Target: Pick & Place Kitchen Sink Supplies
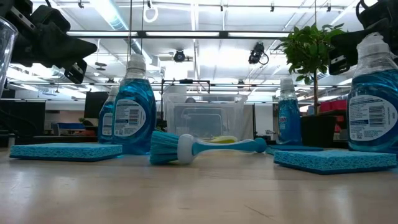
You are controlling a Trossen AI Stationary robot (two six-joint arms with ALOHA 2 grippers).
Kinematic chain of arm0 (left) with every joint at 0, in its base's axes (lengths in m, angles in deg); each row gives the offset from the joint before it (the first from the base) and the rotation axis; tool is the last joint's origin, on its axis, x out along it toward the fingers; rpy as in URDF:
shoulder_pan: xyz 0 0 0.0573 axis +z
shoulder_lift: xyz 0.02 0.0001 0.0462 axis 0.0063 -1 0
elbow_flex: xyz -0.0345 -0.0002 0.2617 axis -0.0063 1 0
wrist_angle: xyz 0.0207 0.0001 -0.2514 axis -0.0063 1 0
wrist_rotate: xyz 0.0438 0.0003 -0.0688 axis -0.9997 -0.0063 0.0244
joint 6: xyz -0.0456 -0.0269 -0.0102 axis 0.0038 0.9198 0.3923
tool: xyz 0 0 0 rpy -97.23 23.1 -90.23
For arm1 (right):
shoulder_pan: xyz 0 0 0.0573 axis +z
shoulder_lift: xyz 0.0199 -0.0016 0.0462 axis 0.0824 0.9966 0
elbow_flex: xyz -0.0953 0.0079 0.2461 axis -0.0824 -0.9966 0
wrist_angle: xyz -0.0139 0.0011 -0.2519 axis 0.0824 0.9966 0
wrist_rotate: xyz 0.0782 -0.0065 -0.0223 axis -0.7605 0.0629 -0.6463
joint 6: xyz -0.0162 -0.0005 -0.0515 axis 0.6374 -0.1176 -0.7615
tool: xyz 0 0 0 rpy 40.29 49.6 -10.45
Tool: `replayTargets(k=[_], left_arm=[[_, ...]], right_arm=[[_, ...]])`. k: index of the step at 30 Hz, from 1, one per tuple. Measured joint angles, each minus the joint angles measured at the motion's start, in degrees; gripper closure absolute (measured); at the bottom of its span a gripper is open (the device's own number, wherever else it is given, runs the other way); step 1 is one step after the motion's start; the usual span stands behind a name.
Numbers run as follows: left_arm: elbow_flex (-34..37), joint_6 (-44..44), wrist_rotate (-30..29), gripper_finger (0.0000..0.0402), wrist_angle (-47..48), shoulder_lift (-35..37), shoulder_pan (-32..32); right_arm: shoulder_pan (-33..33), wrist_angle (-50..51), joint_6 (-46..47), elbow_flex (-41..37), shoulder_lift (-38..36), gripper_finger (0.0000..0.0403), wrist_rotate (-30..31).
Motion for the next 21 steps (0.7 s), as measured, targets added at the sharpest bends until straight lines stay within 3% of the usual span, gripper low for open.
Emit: replayTargets(k=[21], left_arm=[[0.0, 0.5, 0.0, 0.0394, 0.0, 0.0, 0.0]], right_arm=[[0.0, 0.0, 0.0, 0.0, 0.0, 0.0394, 0.0]])
